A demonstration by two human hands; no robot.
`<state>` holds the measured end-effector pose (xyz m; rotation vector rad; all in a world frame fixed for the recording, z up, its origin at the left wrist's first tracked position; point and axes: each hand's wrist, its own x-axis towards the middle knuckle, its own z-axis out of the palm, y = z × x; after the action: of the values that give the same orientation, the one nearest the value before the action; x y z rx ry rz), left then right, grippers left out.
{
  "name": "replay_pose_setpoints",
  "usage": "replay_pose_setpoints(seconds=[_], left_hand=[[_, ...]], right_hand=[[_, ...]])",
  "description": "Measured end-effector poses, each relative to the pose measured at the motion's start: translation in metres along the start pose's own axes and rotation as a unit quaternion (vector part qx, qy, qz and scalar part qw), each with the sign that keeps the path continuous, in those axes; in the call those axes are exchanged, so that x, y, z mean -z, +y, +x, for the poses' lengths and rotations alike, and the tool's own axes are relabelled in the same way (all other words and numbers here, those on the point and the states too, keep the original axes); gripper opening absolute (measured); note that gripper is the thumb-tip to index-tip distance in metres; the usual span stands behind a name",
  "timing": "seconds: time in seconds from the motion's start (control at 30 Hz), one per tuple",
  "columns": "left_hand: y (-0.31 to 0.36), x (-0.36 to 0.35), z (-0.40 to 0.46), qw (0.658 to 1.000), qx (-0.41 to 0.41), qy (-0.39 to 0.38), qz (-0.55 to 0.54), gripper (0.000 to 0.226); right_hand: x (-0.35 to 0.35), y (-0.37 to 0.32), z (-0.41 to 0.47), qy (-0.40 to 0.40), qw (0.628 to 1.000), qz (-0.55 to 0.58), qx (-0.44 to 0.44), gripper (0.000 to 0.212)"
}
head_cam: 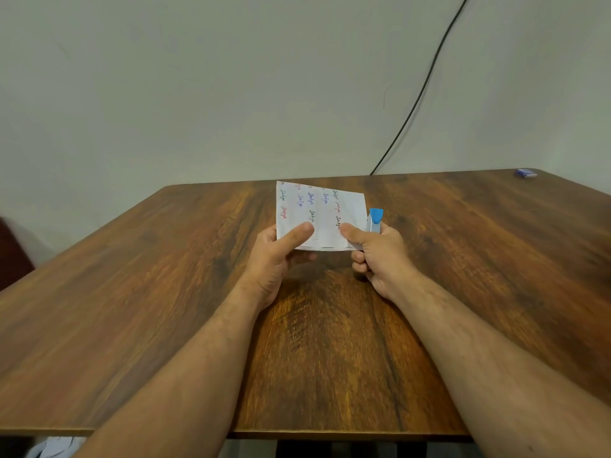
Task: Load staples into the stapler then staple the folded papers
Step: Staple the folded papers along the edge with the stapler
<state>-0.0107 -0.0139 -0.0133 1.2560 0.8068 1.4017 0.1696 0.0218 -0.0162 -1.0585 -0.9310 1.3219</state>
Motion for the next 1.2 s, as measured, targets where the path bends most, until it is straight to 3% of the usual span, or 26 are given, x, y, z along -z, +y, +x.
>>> replay_pose_setpoints(seconds=[0.13, 0.3, 0.47, 0.63, 0.83, 0.97, 1.2], left_hand=[[-0.001, -0.005, 0.000, 0.997, -0.006, -0.002, 0.074, 0.054], [0.000, -0.005, -0.001, 0.999, -0.008, -0.003, 0.033, 0.046], [-0.004, -0.021, 0.001, 0.989, 0.016, 0.000, 0.144, 0.050], [-0.010, -0.037, 0.010, 0.992, 0.071, 0.100, 0.037, 0.030], [-0.009, -0.038, 0.012, 0.986, 0.036, 0.160, -0.033, 0.039], [-0.006, -0.036, 0.010, 0.971, -0.006, 0.230, -0.067, 0.046], [-0.005, -0.031, 0.012, 0.966, -0.029, 0.240, -0.095, 0.066]], right_hand=[[0.002, 0.003, 0.001, -0.028, 0.999, 0.026, 0.001, 0.039], [0.002, 0.004, 0.004, -0.013, 1.000, -0.006, 0.004, 0.055], [0.000, 0.004, 0.004, -0.018, 0.998, -0.050, 0.024, 0.047], [0.000, 0.004, 0.003, -0.029, 0.998, -0.044, 0.022, 0.045], [-0.004, -0.002, -0.005, -0.025, 0.998, -0.048, 0.036, 0.033], [-0.007, -0.004, -0.011, -0.034, 0.998, -0.040, 0.041, 0.057], [-0.008, -0.006, -0.016, -0.071, 0.996, -0.053, 0.028, 0.035]])
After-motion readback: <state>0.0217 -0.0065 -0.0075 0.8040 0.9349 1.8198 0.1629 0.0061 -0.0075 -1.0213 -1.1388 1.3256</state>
